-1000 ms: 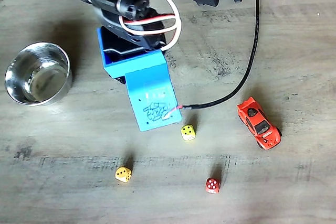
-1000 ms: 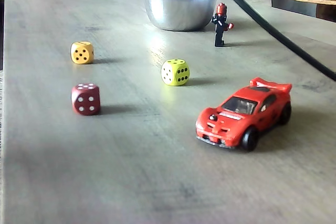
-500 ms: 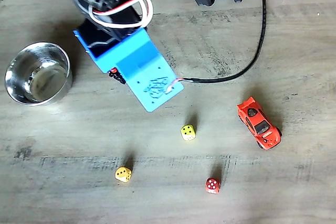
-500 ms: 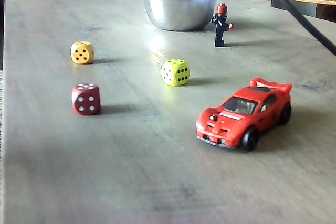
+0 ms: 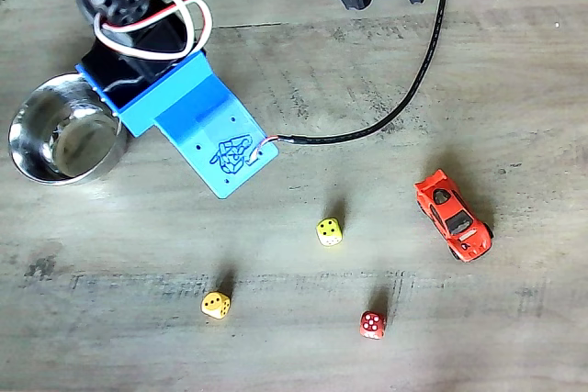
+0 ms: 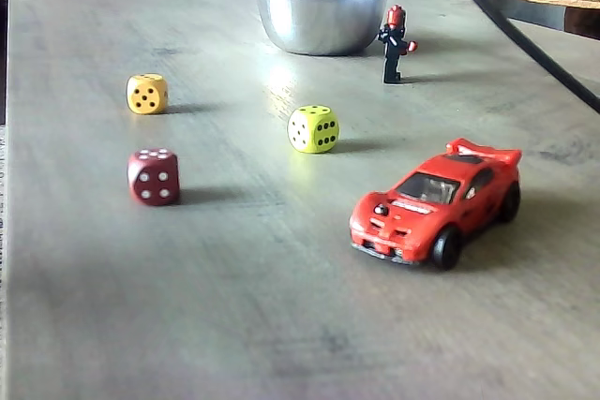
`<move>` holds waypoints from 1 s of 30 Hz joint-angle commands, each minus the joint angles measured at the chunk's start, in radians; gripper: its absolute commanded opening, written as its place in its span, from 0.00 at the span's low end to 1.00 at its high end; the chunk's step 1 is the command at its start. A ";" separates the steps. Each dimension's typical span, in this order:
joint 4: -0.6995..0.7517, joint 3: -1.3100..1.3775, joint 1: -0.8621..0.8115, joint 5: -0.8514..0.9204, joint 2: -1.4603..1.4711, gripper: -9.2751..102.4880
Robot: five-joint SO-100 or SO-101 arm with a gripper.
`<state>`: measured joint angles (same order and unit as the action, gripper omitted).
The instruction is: Pick up the lego figure and place in bowl
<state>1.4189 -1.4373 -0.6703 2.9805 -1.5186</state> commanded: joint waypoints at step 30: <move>-0.003 0.055 -0.014 0.221 0.040 0.34</move>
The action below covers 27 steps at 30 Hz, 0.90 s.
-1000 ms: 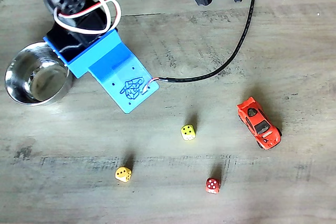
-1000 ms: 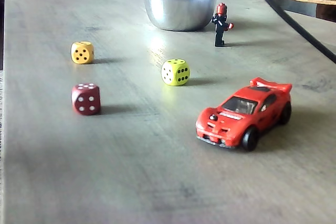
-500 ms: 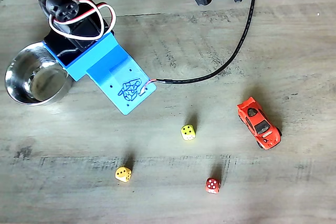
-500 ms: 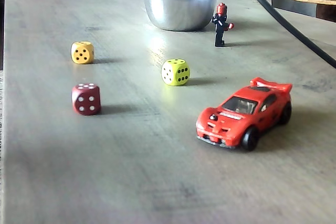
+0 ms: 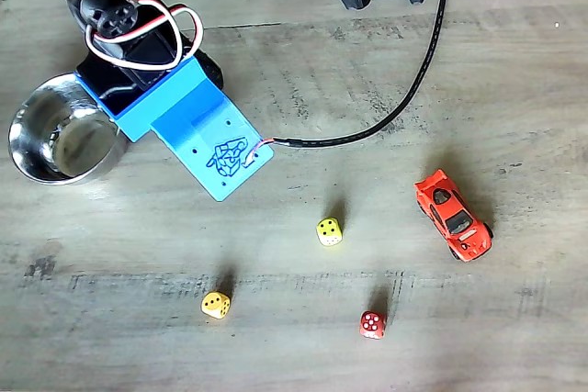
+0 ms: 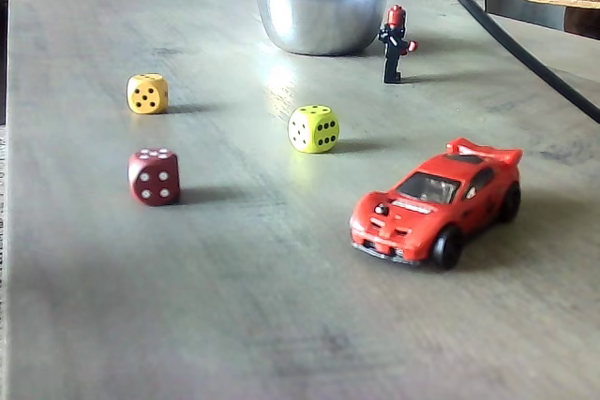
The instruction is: Pick up the lego figure and place in bowl
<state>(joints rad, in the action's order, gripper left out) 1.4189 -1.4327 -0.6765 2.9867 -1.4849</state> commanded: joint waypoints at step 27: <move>-0.152 0.037 -0.032 0.215 0.161 0.33</move>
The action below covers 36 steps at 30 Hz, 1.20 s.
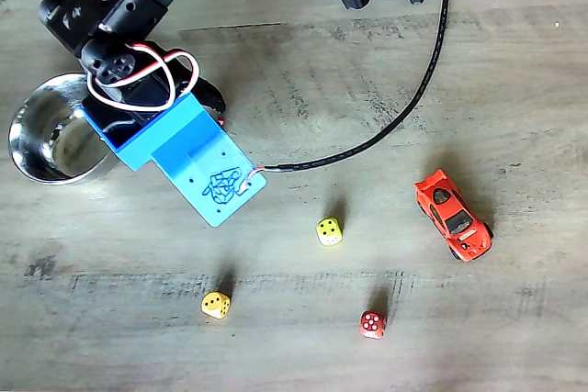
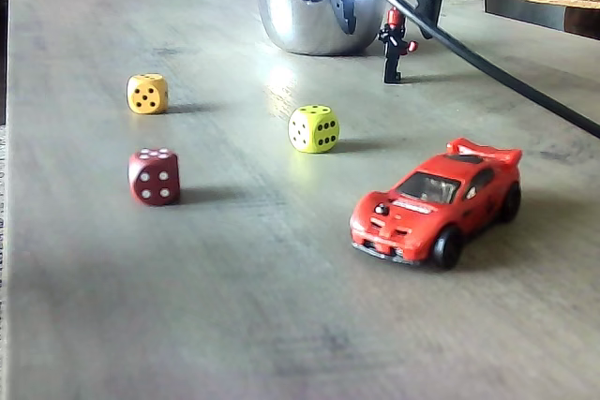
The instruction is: Pick up the lego figure and place in bowl
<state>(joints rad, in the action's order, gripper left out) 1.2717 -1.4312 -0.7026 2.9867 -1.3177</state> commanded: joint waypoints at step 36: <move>0.006 0.031 0.035 0.212 0.052 0.33</move>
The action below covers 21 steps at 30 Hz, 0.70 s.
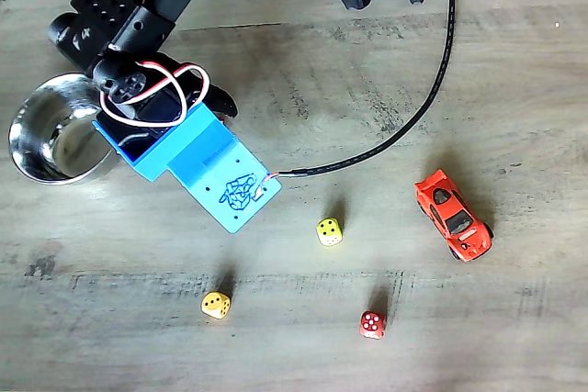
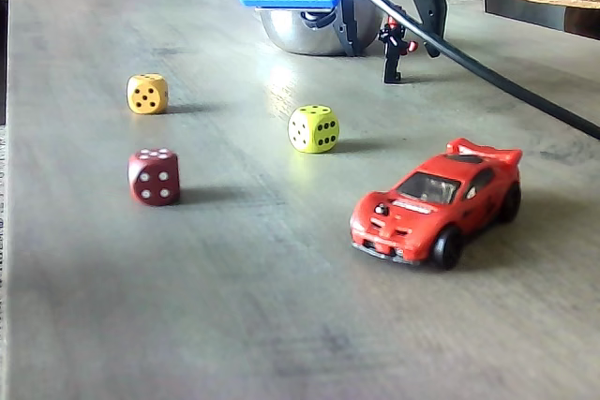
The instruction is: Pick up the lego figure and place in bowl
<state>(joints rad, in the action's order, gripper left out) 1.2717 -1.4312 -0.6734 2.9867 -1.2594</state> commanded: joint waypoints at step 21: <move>0.137 0.043 0.014 0.212 -0.025 0.33</move>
<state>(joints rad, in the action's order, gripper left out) 1.4067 -1.4312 -0.6581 2.9867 -1.2594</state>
